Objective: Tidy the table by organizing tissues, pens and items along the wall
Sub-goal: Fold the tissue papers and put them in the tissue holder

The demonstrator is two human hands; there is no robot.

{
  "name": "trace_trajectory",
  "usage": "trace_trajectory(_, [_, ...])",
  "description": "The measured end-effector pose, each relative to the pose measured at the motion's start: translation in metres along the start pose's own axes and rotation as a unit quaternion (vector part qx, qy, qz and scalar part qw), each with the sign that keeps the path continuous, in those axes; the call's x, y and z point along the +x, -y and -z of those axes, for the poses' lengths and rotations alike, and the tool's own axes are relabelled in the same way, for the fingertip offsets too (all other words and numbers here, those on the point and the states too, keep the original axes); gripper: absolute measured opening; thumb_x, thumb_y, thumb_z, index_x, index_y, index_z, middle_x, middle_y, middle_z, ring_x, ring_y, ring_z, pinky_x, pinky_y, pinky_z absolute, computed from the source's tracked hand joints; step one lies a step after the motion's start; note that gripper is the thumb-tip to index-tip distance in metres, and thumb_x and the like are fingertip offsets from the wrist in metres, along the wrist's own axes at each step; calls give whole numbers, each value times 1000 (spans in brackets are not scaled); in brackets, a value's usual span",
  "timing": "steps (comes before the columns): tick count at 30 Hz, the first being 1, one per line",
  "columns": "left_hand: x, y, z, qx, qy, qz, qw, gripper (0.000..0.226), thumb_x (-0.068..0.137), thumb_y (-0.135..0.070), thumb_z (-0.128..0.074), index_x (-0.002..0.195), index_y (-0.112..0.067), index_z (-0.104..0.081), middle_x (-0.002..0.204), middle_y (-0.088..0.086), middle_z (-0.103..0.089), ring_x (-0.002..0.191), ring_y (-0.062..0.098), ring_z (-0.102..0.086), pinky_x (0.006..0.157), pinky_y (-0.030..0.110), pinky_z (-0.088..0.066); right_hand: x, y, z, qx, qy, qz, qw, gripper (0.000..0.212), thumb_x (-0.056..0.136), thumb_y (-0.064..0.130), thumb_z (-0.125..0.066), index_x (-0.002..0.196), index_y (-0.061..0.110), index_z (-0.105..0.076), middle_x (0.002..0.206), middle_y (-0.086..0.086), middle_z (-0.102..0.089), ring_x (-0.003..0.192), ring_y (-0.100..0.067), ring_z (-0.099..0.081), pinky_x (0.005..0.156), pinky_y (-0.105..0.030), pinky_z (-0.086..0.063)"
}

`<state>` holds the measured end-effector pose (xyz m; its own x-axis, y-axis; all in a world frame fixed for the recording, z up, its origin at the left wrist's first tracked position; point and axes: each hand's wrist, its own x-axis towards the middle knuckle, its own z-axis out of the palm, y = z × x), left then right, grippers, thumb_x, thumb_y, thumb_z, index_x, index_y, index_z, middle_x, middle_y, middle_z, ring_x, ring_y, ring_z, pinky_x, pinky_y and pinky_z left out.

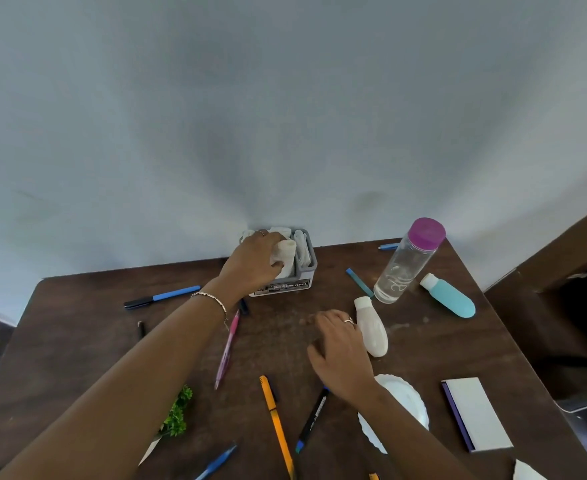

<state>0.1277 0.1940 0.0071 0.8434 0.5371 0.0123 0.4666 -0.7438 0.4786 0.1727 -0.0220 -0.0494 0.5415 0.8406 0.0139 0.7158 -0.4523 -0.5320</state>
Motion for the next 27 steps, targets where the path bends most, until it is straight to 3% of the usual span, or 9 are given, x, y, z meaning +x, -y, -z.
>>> trace_trajectory(3, [-5,-1,0,18,-35,-13,999,39,84,-29,-64,121,-21,-54,112,4,-58,101,24,-57,81,36,-48,-4,0,-1,2,6,-9,1000,36,89,27,-55,124,20,-57,128,4,-57,128,-12,-43,107,-29,-33])
trace_trajectory(8, [-13,-1,-2,45,-84,-53,994,29,92,-25,-57,119,-18,-52,117,5,-58,93,26,-61,77,36,-48,-10,3,-1,-2,6,-17,1000,35,89,27,-55,123,19,-57,127,3,-58,127,-14,-44,107,-29,-33])
trace_trajectory(16, [-15,13,-12,152,-119,-60,979,14,89,-27,-60,100,-25,-70,104,-2,-69,94,23,-64,83,38,-43,-15,1,-3,-6,14,-19,1000,35,90,27,-53,124,20,-57,128,5,-57,128,-12,-42,106,-28,-32])
trace_trajectory(22, [-17,14,-14,176,-92,-49,979,24,90,-31,-59,112,-26,-68,118,-1,-61,109,23,-55,93,42,-40,-18,0,-4,-1,23,-22,999,36,91,29,-52,126,23,-55,130,7,-55,128,-10,-42,107,-27,-30])
trace_trajectory(27, [-34,-5,-8,157,-128,-23,979,37,87,-31,-62,123,-25,-57,124,3,-57,117,26,-50,94,44,-39,-25,0,4,9,-11,-25,1000,33,85,23,-54,117,17,-60,121,1,-60,120,-18,-49,98,-31,-37])
